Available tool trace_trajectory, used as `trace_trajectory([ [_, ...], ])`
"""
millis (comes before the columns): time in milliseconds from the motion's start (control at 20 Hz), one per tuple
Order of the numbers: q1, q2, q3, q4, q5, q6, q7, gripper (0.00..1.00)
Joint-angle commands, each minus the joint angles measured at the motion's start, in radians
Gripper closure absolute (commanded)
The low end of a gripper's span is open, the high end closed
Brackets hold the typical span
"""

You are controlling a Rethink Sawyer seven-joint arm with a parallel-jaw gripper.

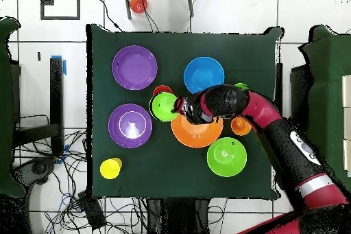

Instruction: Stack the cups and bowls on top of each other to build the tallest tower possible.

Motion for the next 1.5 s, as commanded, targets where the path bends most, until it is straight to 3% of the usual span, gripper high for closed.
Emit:
trace_trajectory([
  [50,0.025,0.032,0.017,-0.177,-0.006,0.137,-0.294,1.00],
  [250,0.007,0.043,0.035,-0.153,-0.030,0.077,-0.293,1.00],
  [350,-0.009,0.054,0.055,-0.125,-0.050,0.000,-0.298,1.00],
  [600,-0.039,0.042,0.071,-0.038,-0.071,-0.102,-0.225,1.00],
  [1050,-0.052,-0.002,0.049,0.058,-0.040,-0.133,-0.096,1.00],
  [1500,-0.058,0.013,0.051,0.078,-0.042,-0.176,-0.088,1.00],
])
